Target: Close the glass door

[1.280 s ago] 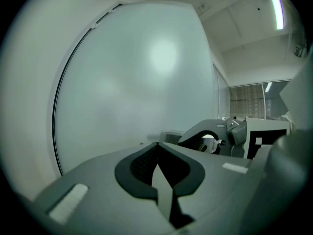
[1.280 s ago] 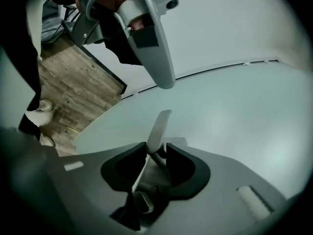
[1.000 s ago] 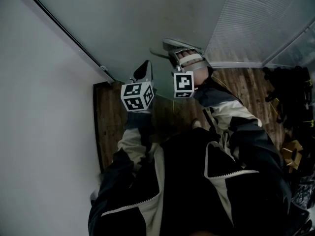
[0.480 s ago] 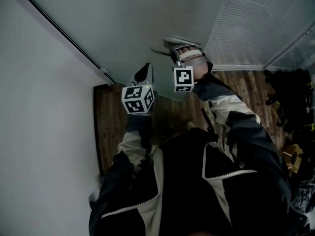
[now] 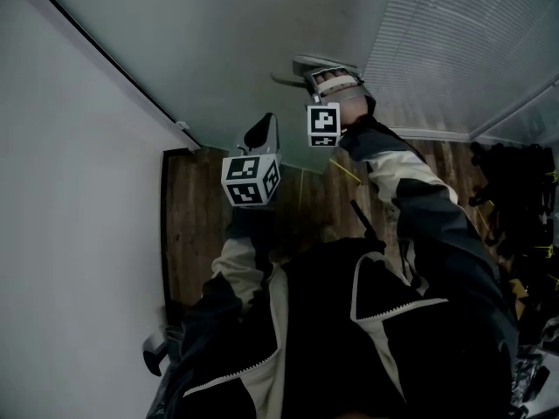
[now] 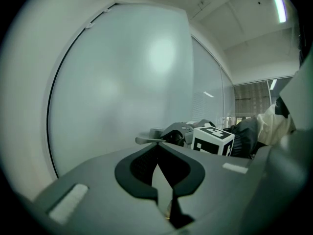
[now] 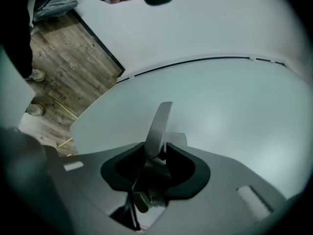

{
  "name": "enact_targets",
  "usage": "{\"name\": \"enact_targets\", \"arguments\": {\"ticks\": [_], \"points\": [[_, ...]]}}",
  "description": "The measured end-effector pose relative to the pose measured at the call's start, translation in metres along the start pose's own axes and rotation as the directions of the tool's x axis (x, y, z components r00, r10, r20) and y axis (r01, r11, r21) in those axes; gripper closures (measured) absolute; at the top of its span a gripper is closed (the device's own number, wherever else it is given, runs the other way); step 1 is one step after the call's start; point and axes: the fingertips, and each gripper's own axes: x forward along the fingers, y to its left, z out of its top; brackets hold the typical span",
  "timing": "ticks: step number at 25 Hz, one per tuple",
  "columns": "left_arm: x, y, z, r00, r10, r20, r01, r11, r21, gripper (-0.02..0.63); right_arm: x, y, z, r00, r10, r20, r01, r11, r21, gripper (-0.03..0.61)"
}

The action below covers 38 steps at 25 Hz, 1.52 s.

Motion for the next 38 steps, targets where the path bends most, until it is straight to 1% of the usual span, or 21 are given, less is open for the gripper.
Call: {"name": "enact_targets", "arguments": {"ticks": [3, 7, 10, 13, 16, 19, 23, 30, 38], "points": [[0.007, -0.012, 0.005, 1.000, -0.002, 0.007, 0.002, 1.000, 0.009, 0.612, 0.020, -0.006, -0.015, 1.000, -0.002, -0.011, 0.002, 0.999, -0.038, 0.443], [0.020, -0.024, 0.009, 1.000, -0.001, 0.008, 0.001, 1.000, -0.019, 0.612, 0.054, -0.017, -0.041, 1.000, 0.000, -0.022, -0.002, 0.996, -0.092, 0.446], [0.022, -0.024, 0.009, 1.000, 0.025, -0.004, -0.025, 1.000, 0.018, 0.612, 0.077, -0.026, -0.059, 0.999, -0.010, -0.046, 0.005, 0.992, -0.123, 0.449], [0.021, -0.016, 0.007, 0.999, 0.042, -0.012, -0.041, 0.999, 0.001, 0.612, 0.103, -0.035, -0.071, 0.997, -0.010, -0.082, -0.002, 0.990, -0.144, 0.448], [0.019, -0.010, 0.009, 0.999, 0.051, -0.004, -0.051, 0.998, -0.036, 0.612, 0.127, -0.046, -0.080, 0.995, -0.008, -0.104, -0.005, 0.991, -0.131, 0.449], [0.015, -0.006, 0.010, 0.998, 0.069, -0.007, -0.069, 0.997, -0.037, 0.612, 0.146, -0.054, -0.087, 0.993, -0.010, -0.115, -0.001, 0.995, -0.098, 0.454], [0.013, 0.003, 0.012, 0.994, 0.113, 0.001, -0.113, 0.993, -0.040, 0.612, 0.171, -0.062, -0.098, 0.993, 0.005, -0.121, -0.016, 0.996, -0.091, 0.451], [0.008, 0.026, 0.003, 0.983, 0.183, -0.033, -0.184, 0.982, -0.040, 0.612, 0.199, -0.074, -0.107, 0.993, -0.005, -0.119, -0.005, 0.997, -0.079, 0.451], [0.012, 0.032, -0.006, 0.980, 0.192, -0.050, -0.193, 0.981, -0.024, 0.612, 0.208, -0.077, -0.106, 0.994, -0.017, -0.111, 0.010, 0.998, -0.057, 0.449]]}}
